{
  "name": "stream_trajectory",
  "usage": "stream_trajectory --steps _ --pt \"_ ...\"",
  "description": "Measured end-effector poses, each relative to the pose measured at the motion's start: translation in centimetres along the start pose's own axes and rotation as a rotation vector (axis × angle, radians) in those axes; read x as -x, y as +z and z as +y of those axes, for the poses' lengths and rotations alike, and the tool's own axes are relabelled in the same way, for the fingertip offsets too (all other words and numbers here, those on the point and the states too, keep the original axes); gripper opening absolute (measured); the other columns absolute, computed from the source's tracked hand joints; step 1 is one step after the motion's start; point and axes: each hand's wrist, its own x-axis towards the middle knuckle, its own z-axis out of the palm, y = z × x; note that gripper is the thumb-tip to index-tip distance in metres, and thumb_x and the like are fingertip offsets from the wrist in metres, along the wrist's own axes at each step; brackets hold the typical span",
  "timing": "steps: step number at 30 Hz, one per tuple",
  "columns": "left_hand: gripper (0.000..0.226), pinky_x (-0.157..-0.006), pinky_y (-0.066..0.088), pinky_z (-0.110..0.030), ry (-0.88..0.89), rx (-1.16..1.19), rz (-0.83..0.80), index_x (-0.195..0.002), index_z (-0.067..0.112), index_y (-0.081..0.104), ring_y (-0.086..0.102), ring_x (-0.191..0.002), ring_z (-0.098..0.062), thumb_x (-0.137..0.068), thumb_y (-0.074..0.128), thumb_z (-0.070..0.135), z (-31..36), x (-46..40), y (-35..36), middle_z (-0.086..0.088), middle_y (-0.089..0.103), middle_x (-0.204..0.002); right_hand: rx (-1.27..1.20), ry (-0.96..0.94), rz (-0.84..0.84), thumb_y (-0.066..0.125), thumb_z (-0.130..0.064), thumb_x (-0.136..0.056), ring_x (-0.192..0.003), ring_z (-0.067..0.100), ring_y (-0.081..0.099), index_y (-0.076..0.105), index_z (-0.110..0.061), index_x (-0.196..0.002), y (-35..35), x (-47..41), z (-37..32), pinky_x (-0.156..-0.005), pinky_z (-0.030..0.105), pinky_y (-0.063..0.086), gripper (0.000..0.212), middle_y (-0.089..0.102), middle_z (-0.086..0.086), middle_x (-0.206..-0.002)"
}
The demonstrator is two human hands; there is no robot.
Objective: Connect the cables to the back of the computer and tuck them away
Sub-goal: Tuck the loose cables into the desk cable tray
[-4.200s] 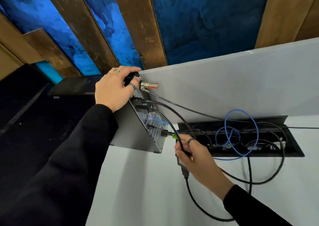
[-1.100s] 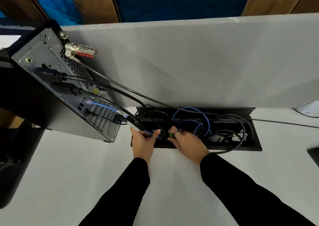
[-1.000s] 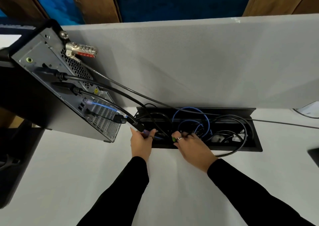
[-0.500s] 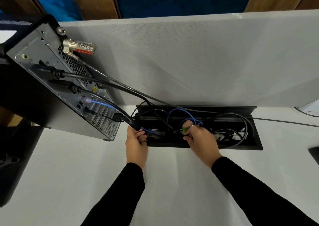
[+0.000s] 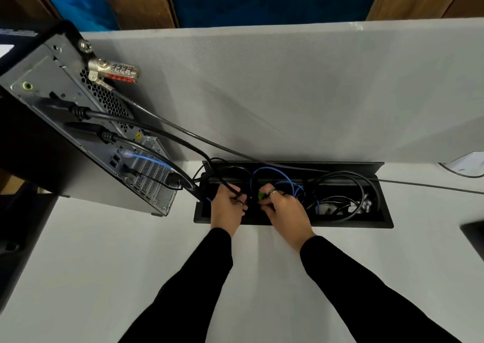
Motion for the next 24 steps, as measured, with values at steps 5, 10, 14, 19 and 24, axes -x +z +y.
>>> stream_trajectory --steps 5,10,14,19,24 --pt "0.032 -0.062 0.051 -0.014 0.022 -0.073 -0.027 -0.076 0.021 0.049 0.059 -0.063 -0.011 -0.085 0.055 -0.009 -0.6 -1.3 -0.7 -0.002 0.059 -0.072 0.281 -0.179 0.124 0.055 -0.016 -0.079 -0.083 0.024 0.065 0.046 -0.025 -0.110 -3.9 3.6 2.3 -0.073 0.032 0.040 0.034 0.072 -0.001 -0.083" --pt "0.034 -0.071 0.052 -0.021 0.045 -0.113 0.010 -0.075 0.022 0.049 0.062 -0.068 -0.015 -0.083 0.057 -0.010 -1.3 -1.6 -0.6 -0.004 0.060 -0.072 0.352 -0.106 0.132 0.055 -0.028 -0.084 -0.090 0.019 0.059 0.052 -0.027 -0.106 -8.6 6.4 7.3 -0.076 0.030 0.032 0.023 0.071 -0.006 -0.084" --pt "0.034 -0.065 0.050 -0.016 0.030 -0.119 0.050 -0.077 0.020 0.049 0.060 -0.068 -0.016 -0.083 0.051 -0.014 -1.3 -1.7 -0.4 -0.003 0.059 -0.072 0.156 -0.066 -0.059 0.071 -0.015 -0.079 -0.079 0.000 0.053 0.049 -0.034 -0.106 -9.1 6.0 8.7 -0.082 0.011 0.027 0.040 0.061 -0.030 -0.075" --pt "0.027 -0.053 0.046 -0.001 0.043 -0.160 0.096 -0.085 0.011 0.049 0.058 -0.066 -0.011 -0.084 0.045 -0.016 -1.0 -1.6 -0.7 0.000 0.057 -0.070 0.086 0.025 -0.116 0.071 -0.014 -0.079 -0.073 0.002 0.051 0.059 -0.026 -0.090 -8.6 4.1 8.9 -0.076 0.014 0.039 0.021 0.055 -0.017 -0.071" --pt "0.026 -0.068 0.050 -0.016 0.105 -0.244 0.181 -0.090 0.008 0.049 0.060 -0.074 -0.019 -0.081 0.044 -0.016 -1.3 -1.5 -1.3 -0.007 0.060 -0.080 0.244 0.137 -0.214 0.063 -0.022 -0.085 -0.082 0.030 0.062 0.055 -0.011 -0.103 -7.1 1.9 7.6 -0.066 0.029 0.043 0.023 0.063 0.009 -0.086"
